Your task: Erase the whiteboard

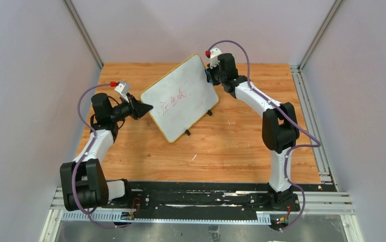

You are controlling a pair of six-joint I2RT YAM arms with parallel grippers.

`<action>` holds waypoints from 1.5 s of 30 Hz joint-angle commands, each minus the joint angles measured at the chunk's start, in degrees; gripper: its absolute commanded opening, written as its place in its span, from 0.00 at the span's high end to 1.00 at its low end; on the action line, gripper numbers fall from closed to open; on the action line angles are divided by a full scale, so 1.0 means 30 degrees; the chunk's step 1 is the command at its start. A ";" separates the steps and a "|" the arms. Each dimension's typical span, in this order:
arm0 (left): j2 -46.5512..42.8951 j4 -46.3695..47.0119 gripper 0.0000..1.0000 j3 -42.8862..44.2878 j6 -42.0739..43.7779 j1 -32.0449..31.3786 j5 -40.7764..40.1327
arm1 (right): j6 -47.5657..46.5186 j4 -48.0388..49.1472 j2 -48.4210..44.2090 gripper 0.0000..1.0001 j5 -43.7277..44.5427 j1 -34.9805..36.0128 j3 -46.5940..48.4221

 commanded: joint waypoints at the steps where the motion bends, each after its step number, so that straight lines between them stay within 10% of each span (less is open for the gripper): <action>1: 0.0009 -0.0760 1.00 -0.0052 0.3003 -0.0031 -0.0393 | -0.0093 -0.0222 0.0028 0.99 0.0999 -0.0194 -0.1379; 27: 0.0096 -0.0873 1.00 -0.0020 0.3060 -0.0031 -0.0304 | 0.0527 -0.0755 -0.1842 0.99 0.0725 0.0596 -0.1840; 45: -0.0049 -0.0877 1.00 -0.0045 0.2999 -0.0020 -0.0187 | 0.0775 0.0777 -0.2855 0.99 -0.0538 0.5655 -0.2495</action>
